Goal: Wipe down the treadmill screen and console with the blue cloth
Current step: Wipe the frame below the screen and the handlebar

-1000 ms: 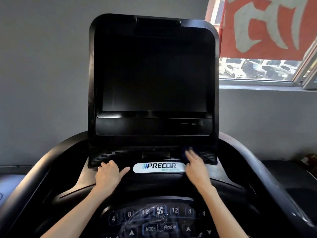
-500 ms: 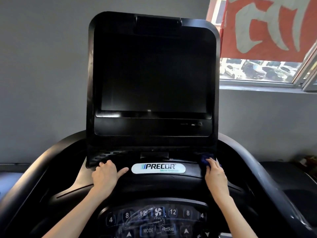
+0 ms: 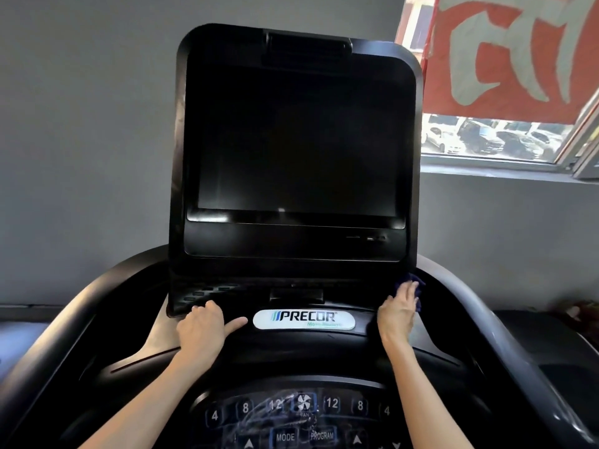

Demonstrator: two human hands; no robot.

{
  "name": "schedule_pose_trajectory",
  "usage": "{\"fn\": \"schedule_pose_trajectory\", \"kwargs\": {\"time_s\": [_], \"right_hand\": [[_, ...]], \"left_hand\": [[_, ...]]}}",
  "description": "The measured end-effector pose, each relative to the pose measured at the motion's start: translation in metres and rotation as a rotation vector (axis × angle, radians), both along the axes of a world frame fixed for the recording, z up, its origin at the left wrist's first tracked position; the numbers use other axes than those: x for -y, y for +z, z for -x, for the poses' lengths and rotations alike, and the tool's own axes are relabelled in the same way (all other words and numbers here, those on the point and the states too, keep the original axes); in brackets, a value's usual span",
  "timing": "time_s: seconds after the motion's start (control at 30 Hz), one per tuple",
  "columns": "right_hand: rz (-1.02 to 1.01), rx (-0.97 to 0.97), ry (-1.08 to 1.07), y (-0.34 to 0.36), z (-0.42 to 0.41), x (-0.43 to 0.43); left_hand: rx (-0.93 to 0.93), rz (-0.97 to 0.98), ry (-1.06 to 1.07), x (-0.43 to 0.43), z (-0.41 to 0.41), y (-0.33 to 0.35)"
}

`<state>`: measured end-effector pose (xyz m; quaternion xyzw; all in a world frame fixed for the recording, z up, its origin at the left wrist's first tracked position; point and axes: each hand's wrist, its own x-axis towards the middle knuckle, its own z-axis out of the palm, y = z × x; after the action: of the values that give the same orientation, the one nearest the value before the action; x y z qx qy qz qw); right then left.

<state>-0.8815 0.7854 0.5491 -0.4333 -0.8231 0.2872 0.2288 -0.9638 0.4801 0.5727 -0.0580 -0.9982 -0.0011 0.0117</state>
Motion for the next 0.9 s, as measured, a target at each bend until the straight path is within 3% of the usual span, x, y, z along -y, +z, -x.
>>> {"fn": "schedule_pose_trajectory", "kwargs": {"time_s": [0.17,0.37,0.53,0.63,0.8,0.9], "right_hand": [[-0.134,0.042,0.337,-0.010,-0.007,0.032],[-0.085,0.173,0.150,0.001,-0.001,0.022],[-0.204,0.091,0.453,0.000,0.018,0.087],[-0.262,0.068,0.557,-0.002,0.027,0.115],[-0.348,0.038,0.852,-0.004,0.057,0.162],[-0.407,0.069,1.013,-0.003,0.076,0.197]], "left_hand": [[-0.008,0.007,-0.036,0.003,0.000,0.005],[-0.018,0.059,-0.042,0.008,0.004,0.004],[-0.045,0.016,-0.037,0.008,-0.001,0.001],[0.003,-0.079,-0.069,0.020,0.006,0.000],[0.152,-0.420,-0.041,0.052,0.013,-0.003],[0.124,-0.551,0.028,0.073,0.005,0.001]]}}
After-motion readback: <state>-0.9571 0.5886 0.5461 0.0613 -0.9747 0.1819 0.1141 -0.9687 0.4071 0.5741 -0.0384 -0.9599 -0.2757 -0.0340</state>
